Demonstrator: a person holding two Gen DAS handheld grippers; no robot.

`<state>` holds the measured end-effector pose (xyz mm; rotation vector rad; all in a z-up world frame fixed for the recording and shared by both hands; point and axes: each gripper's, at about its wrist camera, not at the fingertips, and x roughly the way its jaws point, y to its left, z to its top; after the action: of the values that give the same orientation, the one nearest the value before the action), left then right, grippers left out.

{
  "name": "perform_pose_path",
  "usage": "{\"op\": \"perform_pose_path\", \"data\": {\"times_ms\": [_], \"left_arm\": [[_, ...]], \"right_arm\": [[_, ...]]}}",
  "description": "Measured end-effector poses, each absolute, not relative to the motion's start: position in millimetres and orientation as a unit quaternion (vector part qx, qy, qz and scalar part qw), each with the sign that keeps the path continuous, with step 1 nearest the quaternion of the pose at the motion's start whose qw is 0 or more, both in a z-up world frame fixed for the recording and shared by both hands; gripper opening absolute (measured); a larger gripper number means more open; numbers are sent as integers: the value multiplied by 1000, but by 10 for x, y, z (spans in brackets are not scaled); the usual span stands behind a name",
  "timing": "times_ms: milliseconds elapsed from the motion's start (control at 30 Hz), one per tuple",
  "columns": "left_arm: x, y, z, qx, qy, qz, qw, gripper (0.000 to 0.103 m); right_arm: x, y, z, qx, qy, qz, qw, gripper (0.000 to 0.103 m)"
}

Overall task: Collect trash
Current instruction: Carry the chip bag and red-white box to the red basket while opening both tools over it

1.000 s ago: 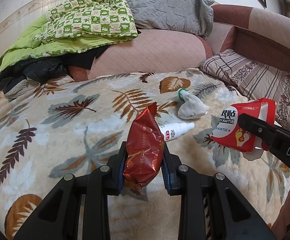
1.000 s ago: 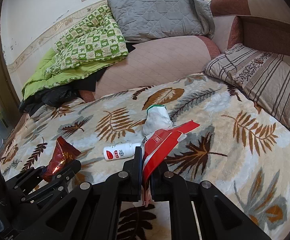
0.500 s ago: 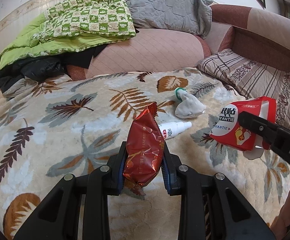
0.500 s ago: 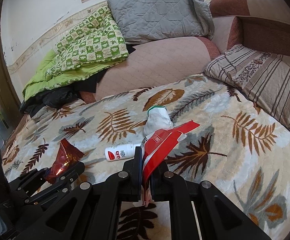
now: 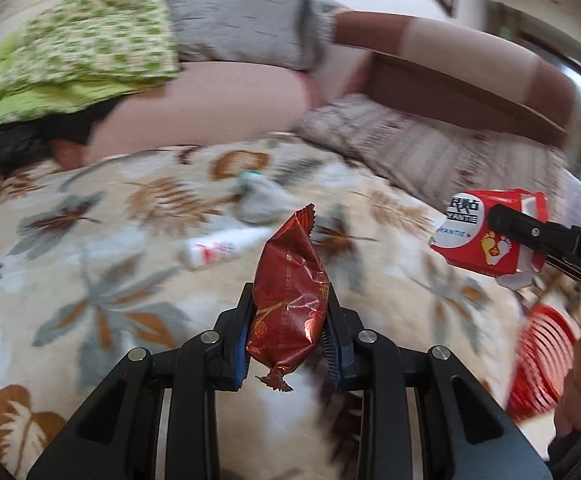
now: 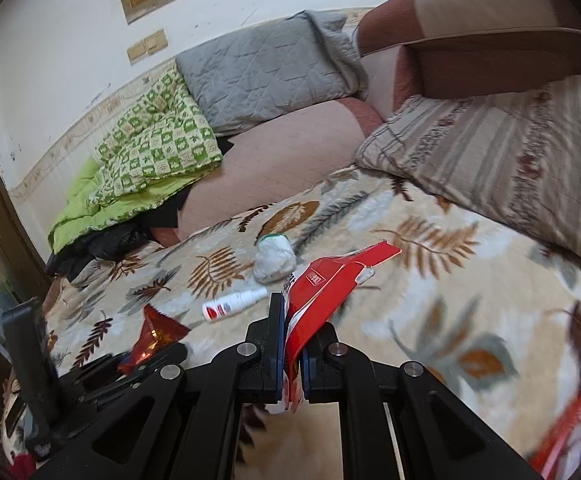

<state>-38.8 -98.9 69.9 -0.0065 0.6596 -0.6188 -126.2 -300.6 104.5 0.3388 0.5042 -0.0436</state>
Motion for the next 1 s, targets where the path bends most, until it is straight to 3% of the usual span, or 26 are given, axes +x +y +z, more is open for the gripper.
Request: {"op": "perform_pose_path", "data": {"times_ms": [467,867,900,933,967,1000], "left_arm": [[-1545,-2111,995,47,330,-477,813,29],[-2308,-3550,1184,96,339,-571,742,32],[-2318,-3618,1173,98,341,-571,740,40],[-2317,-3698,1149,100,345,-570,739,49],[-2318,-3780,1121,102,353,-567,737,66],[-2325,-3801,1109,102,356,-565,737,68]], "right_arm": [[-3276,-4116,1135,155,257,-177,937,7],[-3742,-4703,888,181,279,-234,913,9],[-3736,-4764,847,188,284,-233,911,13],[-3722,-4826,789,198,293,-229,907,28],[-3699,-4900,715,214,309,-227,898,38],[-3712,-4947,681,224,313,-233,893,49]]}}
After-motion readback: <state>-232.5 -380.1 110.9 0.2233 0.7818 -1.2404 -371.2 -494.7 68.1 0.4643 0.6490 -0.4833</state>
